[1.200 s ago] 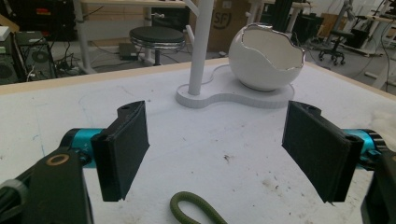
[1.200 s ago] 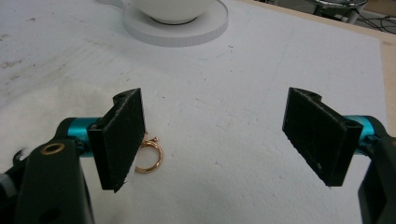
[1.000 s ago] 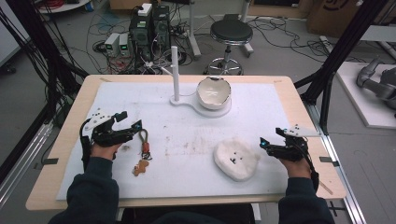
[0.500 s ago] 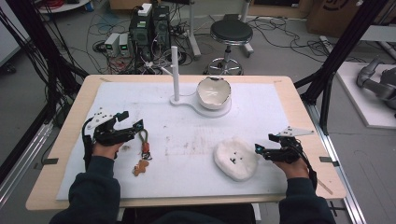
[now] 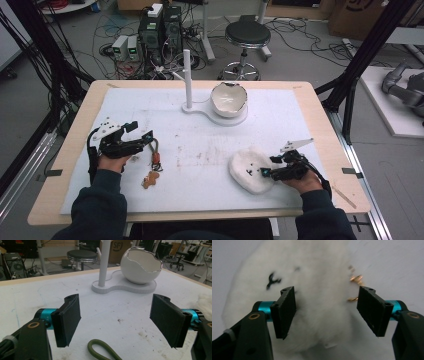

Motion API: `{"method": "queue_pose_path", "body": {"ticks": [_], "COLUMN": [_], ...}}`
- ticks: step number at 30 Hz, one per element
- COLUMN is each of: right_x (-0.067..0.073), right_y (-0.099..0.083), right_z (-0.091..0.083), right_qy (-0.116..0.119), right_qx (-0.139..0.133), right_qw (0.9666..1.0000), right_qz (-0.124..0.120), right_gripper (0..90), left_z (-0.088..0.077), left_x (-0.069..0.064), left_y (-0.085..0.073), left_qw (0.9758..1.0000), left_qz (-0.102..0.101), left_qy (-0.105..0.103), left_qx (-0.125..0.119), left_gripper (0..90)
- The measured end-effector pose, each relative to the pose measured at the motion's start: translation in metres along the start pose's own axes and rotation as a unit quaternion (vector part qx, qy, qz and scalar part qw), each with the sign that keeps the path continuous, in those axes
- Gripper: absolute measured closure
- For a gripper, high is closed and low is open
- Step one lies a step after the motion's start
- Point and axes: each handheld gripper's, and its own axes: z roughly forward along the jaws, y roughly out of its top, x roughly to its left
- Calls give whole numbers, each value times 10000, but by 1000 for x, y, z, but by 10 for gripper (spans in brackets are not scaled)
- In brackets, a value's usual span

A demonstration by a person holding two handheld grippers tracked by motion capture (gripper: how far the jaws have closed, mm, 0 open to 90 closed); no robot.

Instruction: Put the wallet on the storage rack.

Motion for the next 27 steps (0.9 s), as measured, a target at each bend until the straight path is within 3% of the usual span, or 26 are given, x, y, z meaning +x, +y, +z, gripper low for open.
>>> {"method": "queue_pose_path", "body": {"ticks": [2, 3, 4, 5, 6, 8, 9, 10, 11, 12, 15, 16, 17, 19, 20, 21, 22, 23, 24, 26, 27], "right_x": [0, -2, -2, 0, 5, 8, 13, 13, 17, 19, 28, 32, 36, 39, 42, 48, 51, 53, 55, 58, 63], "right_y": [0, 3, 3, 5, 9, 12, 17, 17, 21, 24, 32, 35, 39, 42, 45, 51, 54, 56, 58, 60, 63], "right_z": [3, 2, 2, 0, -5, -8, -12, -12, -14, -14, -8, -6, -3, -2, 0, 3, 5, 7, 10, 12, 17], "right_qy": [52, 227, 227, 174, -5, -51, -86, -86, -42, 13, 111, 167, 228, 290, 379, 568, 645, 677, 734, 761, 846], "right_qx": [13, 16, 16, -73, -324, -475, -846, -846, -1191, -1317, -1493, -1531, -1581, -1637, -1689, -1777, -1791, -1799, -1782, -1771, -1750], "right_qw": [10000, 9997, 9997, 9998, 9988, 9977, 9944, 9944, 9907, 9889, 9851, 9838, 9822, 9803, 9785, 9749, 9739, 9731, 9725, 9719, 9709], "right_qz": [32, 95, 95, -46, -363, -479, -634, -634, -652, -689, -841, -918, -990, -1066, -1120, -1212, -1235, -1273, -1307, -1348, -1402], "right_gripper": [371, 576, 576, 696, 773, 783, 791, 791, 792, 792, 792, 792, 792, 792, 792, 791, 791, 791, 791, 790, 789], "left_z": [3, 5, 5, 6, 7, 10, 11, 13, 17, 17, 27, 27, 31, 33, 36, 42, 45, 45, 51, 53, 59], "left_x": [-2, -4, -4, -5, -6, -8, -10, -11, -17, -17, -32, -32, -40, -45, -49, -58, -62, -62, -70, -72, -78], "left_y": [0, -1, -1, -1, -1, -1, -1, -2, -2, -2, -2, -2, -1, -1, -2, -2, -3, -3, -3, -3, -4], "left_qw": [10000, 9999, 9999, 9999, 9999, 9997, 9995, 9993, 9985, 9985, 9952, 9952, 9930, 9918, 9900, 9860, 9835, 9835, 9787, 9774, 9742], "left_qz": [16, 28, 28, 33, 30, 31, 27, -5, -36, -36, 34, 34, 78, 68, 93, 155, 149, 149, 97, 98, 158], "left_qy": [-24, -72, -72, -99, -123, -194, -224, -287, -454, -454, -880, -880, -1075, -1180, -1310, -1545, -1683, -1683, -1936, -2000, -2117], "left_qx": [51, 87, 87, 105, 115, 168, 199, 238, 295, 295, 418, 418, 474, 485, 515, 607, 649, 649, 668, 678, 767], "left_gripper": [244, 244, 244, 244, 244, 244, 244, 244, 244, 244, 244, 244, 244, 243, 243, 241, 241, 241, 245, 263, 264]}}
